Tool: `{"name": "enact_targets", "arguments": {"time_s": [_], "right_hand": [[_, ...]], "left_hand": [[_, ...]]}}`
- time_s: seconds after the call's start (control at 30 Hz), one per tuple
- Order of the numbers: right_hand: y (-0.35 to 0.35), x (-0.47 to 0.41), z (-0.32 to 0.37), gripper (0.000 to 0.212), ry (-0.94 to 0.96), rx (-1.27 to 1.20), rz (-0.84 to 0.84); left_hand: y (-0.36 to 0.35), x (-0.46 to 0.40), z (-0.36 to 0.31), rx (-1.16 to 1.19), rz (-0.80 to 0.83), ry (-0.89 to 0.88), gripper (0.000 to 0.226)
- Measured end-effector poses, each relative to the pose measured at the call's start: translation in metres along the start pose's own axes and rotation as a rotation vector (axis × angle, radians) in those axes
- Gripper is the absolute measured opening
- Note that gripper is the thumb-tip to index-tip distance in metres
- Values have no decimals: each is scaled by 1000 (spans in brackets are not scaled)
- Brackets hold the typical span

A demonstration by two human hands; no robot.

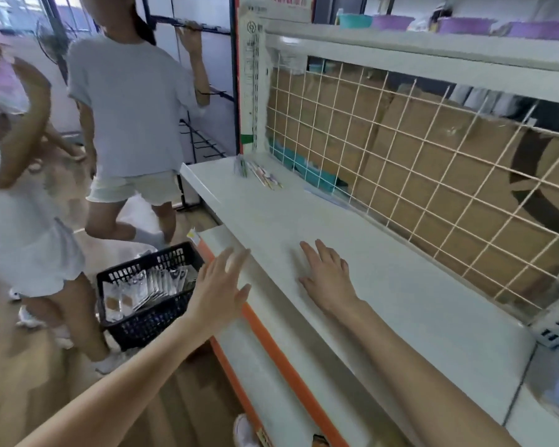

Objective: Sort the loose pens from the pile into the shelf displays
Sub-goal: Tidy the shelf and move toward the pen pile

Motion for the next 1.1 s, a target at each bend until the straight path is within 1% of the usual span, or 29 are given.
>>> {"name": "enact_targets", "arguments": {"time_s": [0.13,0.3,0.4,0.47,0.67,0.73,0.83,0.93,1.03,1.1], "right_hand": [[7,-88,2,65,11,-24,-11],[26,-179,-16,62,-33,-7,-32],[34,-225,-35,66,-66,-7,-40],[36,-241,-50,67,-108,-2,-42],[31,-272,-96,64,-332,26,-14],[30,-276,-103,59,-383,42,0],[33,-280,-102,54,-428,60,-6],[38,-283,-90,48,-441,66,-36],[32,-290,-83,49,-459,16,-1],[28,-296,-80,51,-467,-25,21]], "left_hand": [[21,-88,39,-45,-36,21,61],[28,-190,55,-91,-6,-22,60],[25,-237,69,-75,18,-35,57],[23,-254,74,-71,10,-60,54],[12,-316,89,-77,9,-162,46],[9,-340,93,-68,-2,-190,45],[4,-378,95,-82,-17,-298,45],[-12,-424,108,-95,37,-380,50],[-30,-465,116,-77,149,-455,59],[-27,-472,105,-94,166,-534,51]]}}
Point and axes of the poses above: each hand's wrist, its own x-axis away from the middle knuckle, its own y-axis out of the back of the hand, z = x × y, the point moved 9 cm from there along -x, towards the middle knuckle, and after that the axes turned 8 degrees about z, right-handed, at the moved point
